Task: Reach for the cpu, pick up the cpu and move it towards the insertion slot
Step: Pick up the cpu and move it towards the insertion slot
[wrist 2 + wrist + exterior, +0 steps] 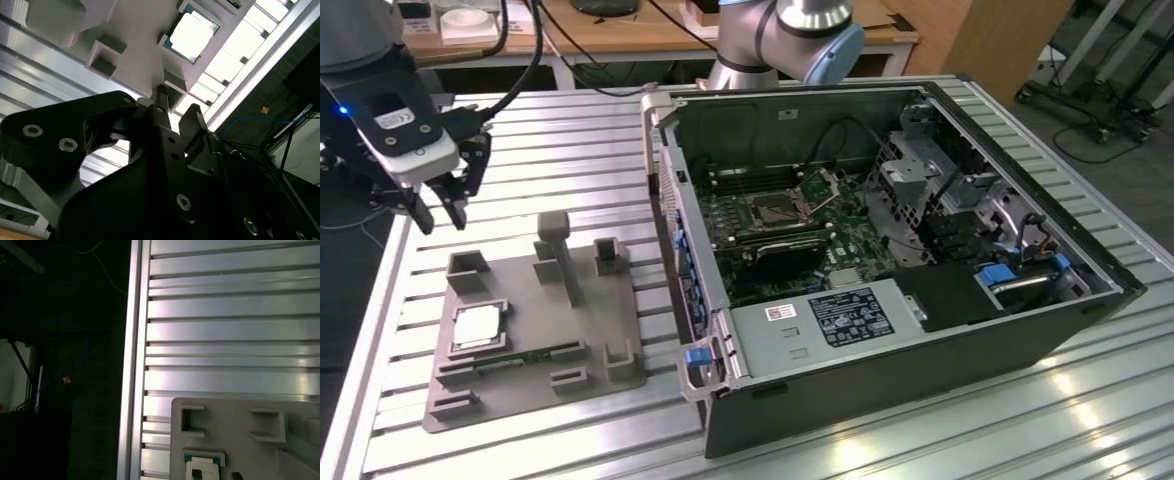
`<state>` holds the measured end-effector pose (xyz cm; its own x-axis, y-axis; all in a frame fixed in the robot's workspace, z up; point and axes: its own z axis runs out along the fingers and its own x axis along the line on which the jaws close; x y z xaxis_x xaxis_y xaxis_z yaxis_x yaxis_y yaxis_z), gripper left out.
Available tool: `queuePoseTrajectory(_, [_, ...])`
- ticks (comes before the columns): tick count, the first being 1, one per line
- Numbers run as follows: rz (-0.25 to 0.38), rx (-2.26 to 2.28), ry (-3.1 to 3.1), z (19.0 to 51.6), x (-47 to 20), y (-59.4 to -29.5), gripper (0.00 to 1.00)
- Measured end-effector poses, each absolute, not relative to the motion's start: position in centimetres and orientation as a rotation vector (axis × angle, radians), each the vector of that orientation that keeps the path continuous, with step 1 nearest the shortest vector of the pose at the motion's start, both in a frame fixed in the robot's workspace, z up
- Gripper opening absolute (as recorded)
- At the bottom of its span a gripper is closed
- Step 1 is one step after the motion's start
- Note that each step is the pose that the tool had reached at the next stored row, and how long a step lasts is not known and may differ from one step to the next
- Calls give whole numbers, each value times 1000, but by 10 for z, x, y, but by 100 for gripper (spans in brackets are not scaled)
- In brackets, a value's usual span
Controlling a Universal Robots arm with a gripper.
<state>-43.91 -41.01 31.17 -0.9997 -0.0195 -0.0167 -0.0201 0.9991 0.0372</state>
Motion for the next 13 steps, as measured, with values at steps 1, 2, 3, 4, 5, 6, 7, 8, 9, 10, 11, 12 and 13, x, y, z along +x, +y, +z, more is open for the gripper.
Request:
queuePoseTrajectory(1, [59, -31, 3124, 310, -440, -410, 35])
queuePoseTrajectory(2, [59, -31, 3124, 308, -441, -410, 41])
queuePoseTrajectory(3, [59, -31, 3124, 307, -442, -410, 47])
queuePoseTrajectory(4, [59, -31, 3124, 305, -442, -410, 47])
queuePoseTrajectory(5, [59, -30, 3124, 303, -442, -410, 53])
queuePoseTrajectory(6, [59, -27, 3124, 301, -443, -410, 53])
queuePoseTrajectory(7, [59, -25, 3124, 299, -443, -410, 53])
queuePoseTrajectory(8, [59, -22, 3124, 298, -443, -410, 53])
queuePoseTrajectory(9, [59, -20, 3124, 296, -443, -410, 53])
queuePoseTrajectory(10, [59, -19, 3124, 294, -444, -410, 53])
queuePoseTrajectory(11, [59, -18, 3124, 292, -444, -410, 53])
queuePoseTrajectory(12, [59, -18, 3124, 290, -444, -410, 53])
queuePoseTrajectory(13, [59, -18, 3124, 289, -444, -410, 53])
